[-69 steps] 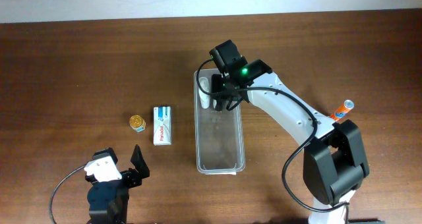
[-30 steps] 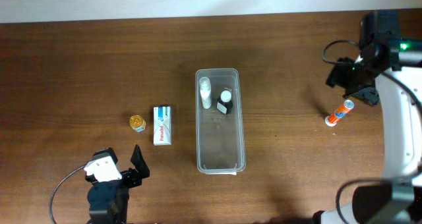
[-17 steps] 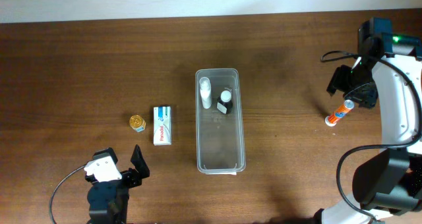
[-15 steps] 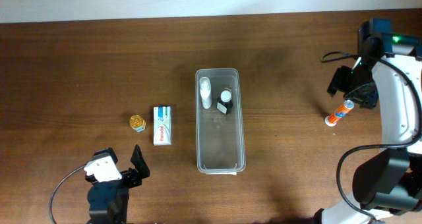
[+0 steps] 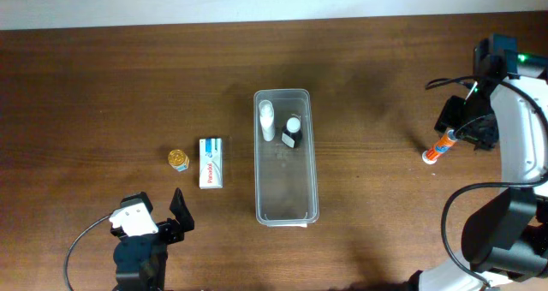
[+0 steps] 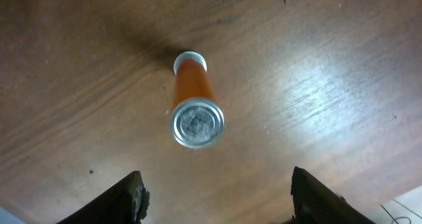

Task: Pack container
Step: 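Move the right gripper over the orange Redoxon tube and descend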

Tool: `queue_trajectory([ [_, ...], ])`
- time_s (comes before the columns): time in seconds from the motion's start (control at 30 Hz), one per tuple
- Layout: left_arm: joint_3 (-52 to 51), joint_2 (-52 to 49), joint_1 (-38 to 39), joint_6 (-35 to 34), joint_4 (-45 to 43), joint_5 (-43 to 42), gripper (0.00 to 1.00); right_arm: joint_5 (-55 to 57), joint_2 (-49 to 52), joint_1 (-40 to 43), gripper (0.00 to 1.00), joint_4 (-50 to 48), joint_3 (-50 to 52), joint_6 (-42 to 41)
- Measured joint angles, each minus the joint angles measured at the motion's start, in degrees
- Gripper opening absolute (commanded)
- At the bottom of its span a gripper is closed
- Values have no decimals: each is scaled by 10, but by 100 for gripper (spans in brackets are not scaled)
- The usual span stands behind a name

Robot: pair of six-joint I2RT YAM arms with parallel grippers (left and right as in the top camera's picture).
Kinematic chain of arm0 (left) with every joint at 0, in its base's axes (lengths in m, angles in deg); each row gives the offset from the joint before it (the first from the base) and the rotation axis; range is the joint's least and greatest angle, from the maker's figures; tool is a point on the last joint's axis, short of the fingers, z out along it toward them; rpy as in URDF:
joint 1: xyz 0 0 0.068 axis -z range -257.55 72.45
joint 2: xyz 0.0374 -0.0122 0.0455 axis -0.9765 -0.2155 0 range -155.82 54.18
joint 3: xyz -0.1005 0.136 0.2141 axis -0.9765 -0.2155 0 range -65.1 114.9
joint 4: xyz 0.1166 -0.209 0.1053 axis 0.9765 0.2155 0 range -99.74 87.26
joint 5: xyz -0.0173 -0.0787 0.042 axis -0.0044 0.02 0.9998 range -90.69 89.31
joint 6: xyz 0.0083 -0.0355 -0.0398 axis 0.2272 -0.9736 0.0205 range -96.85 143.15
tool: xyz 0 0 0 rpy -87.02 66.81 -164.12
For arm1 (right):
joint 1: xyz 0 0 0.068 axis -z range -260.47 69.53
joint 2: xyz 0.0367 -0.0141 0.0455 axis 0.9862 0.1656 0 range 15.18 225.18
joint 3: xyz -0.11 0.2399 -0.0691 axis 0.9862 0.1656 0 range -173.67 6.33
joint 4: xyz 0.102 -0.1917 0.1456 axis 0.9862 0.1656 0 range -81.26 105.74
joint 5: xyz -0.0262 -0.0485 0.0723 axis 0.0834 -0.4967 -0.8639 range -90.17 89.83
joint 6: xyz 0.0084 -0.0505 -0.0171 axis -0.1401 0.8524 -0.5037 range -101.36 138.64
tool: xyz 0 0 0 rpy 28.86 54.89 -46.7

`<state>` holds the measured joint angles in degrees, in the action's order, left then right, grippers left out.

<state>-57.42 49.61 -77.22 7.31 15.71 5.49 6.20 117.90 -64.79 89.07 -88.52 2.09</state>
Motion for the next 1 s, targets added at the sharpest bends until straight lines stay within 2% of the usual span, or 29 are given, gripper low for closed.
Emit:
queue_trajectory([
  [0.6, 0, 0, 0, 0, 0, 0, 99, -4, 0, 17, 50, -98, 63, 3],
  [0.7, 0, 0, 0, 0, 0, 0, 99, -7, 0, 24, 43, -101, 63, 3],
  [0.8, 0, 0, 0, 0, 0, 0, 99, -13, 0, 24, 43, -102, 63, 3],
  [1.0, 0, 0, 0, 0, 0, 0, 99, -19, 0, 24, 32, -102, 63, 3],
])
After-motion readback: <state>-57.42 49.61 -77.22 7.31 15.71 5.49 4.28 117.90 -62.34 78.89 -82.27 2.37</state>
